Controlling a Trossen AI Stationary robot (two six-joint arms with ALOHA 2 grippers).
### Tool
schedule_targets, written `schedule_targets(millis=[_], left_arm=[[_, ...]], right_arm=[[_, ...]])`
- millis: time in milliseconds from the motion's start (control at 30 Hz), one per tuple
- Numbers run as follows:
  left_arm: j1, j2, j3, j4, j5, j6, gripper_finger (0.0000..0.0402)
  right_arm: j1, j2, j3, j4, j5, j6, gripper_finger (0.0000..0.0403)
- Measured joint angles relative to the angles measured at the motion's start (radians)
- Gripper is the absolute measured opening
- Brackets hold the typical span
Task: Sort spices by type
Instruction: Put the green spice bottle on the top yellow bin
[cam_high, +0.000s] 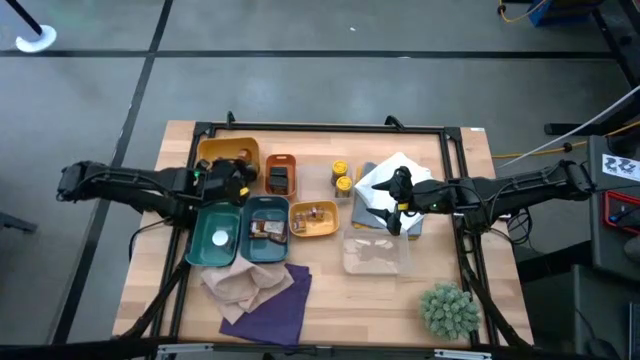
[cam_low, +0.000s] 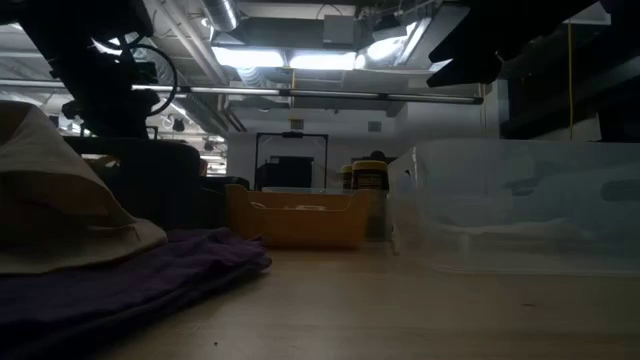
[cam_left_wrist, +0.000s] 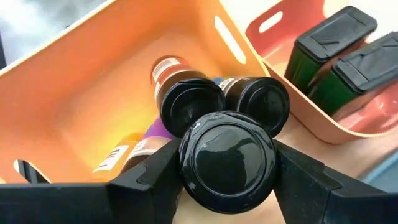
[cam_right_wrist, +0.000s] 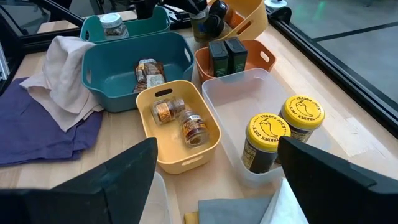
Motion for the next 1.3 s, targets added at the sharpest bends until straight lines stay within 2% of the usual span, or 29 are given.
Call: schedule_targets(millis=[367,667,800,1133,1300], left_arm=[[0.062,0.0,0.064,0.047,-0.002,0.147,0.02],[0.091,0.0,0.1,0.046,-0.001,0.186,0.02],[0.116,0.0,0.119,0.048,-0.038,0.219,0.02],[0.249,0.002,0.12,0.048,-0.074,0.262,0.02],[0.32,0.002,0.08,0.081,-0.076,0.261,0.02]], right_arm=[[0.0,0.0,0.0,-0.001,0.0,0.0,0.0333],[0.0,0.0,0.0,-0.003,0.0,0.0,0.0333],[0.0,0.0,0.0,-0.003,0.0,0.0,0.0333],[0.0,0.0,0.0,-0.003,0.0,0.0,0.0333],[0.0,0.001,0.0,-0.004,0.0,-0.001,0.0333]])
